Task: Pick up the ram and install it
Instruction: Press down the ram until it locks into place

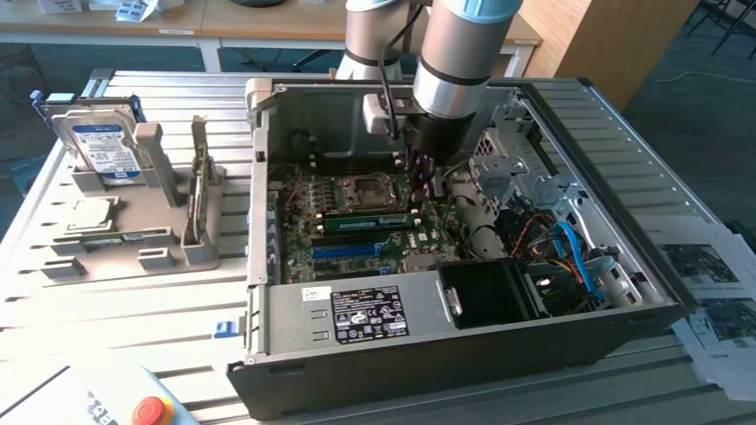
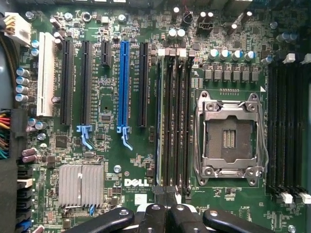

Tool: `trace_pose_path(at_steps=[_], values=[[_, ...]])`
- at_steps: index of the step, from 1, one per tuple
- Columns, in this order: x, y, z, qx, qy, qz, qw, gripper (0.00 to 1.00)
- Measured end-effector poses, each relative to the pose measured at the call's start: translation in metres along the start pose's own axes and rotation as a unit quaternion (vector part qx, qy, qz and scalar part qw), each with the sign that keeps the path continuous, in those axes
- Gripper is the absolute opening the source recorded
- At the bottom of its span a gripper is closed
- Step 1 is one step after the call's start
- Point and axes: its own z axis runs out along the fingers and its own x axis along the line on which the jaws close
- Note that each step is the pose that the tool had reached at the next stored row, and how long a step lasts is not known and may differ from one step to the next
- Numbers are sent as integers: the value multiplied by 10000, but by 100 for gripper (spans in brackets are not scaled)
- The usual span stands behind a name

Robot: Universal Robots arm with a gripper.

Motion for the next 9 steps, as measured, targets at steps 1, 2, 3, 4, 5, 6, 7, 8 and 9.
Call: trace_pose_path(at_steps=[1, 2, 3, 4, 5, 6, 7, 8, 9], values=[[0, 0, 3, 0, 1, 0, 10000, 10], [1, 0, 3, -1, 1, 0, 10000, 10], [1, 0, 3, -1, 1, 0, 10000, 10], [0, 0, 4, 0, 1, 0, 10000, 10], [0, 0, 4, 0, 0, 0, 10000, 10], [0, 0, 8, 1, -1, 0, 10000, 10], [-1, -1, 22, 3, -3, 1, 10000, 10], [-2, 0, 38, 6, -1, 1, 10000, 10], [-4, -1, 49, 8, 0, 0, 10000, 10]])
